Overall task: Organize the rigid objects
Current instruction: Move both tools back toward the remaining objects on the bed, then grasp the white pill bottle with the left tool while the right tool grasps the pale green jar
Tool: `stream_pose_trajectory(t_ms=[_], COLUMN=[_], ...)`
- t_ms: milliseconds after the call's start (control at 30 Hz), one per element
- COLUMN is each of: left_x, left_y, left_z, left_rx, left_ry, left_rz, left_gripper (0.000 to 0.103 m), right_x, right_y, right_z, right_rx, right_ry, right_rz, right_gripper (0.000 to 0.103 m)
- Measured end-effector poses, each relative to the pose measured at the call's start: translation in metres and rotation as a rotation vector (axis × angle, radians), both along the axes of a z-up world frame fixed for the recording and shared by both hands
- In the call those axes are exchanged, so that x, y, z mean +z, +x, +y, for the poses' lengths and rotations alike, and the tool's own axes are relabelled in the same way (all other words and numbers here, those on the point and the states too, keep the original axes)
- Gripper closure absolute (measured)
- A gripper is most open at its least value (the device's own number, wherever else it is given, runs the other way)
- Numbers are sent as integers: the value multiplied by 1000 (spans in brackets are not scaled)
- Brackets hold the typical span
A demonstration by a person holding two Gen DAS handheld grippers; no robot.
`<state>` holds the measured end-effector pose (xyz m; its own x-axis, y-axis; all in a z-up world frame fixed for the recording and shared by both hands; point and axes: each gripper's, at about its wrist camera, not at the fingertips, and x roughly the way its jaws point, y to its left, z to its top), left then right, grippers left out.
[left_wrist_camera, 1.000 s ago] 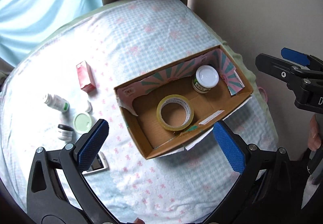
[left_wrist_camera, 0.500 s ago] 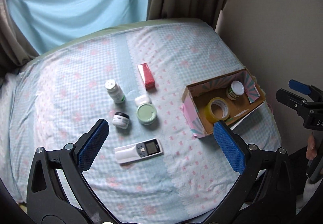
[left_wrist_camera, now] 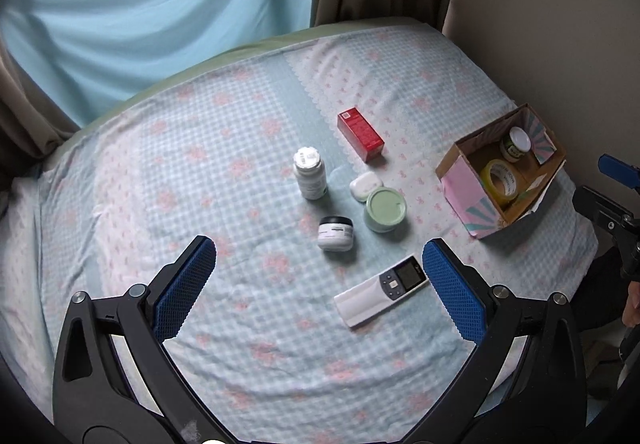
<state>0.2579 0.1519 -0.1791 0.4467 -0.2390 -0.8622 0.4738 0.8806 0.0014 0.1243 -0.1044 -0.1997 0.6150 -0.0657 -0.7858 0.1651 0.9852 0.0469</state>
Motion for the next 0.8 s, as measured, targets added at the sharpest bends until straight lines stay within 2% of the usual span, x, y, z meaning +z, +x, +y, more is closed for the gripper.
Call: stream_pose_trajectory(t_ms=[233,500,800], left_x=[-43,-124,-208], left_y=[52,101,150], left_z=[14,-7,-38], left_rx=[-82,-214,-205], left_ry=[2,-10,-47], left_rz=[15,73,112], left_gripper=[0,0,0], right_x=[-40,-111,-188], right_y=[20,65,112], right_z=[45,71,71], right_rx=[-9,-2,63], right_ry=[-36,-95,-72], right_rz=[28,110,200], right_gripper=[0,0,5])
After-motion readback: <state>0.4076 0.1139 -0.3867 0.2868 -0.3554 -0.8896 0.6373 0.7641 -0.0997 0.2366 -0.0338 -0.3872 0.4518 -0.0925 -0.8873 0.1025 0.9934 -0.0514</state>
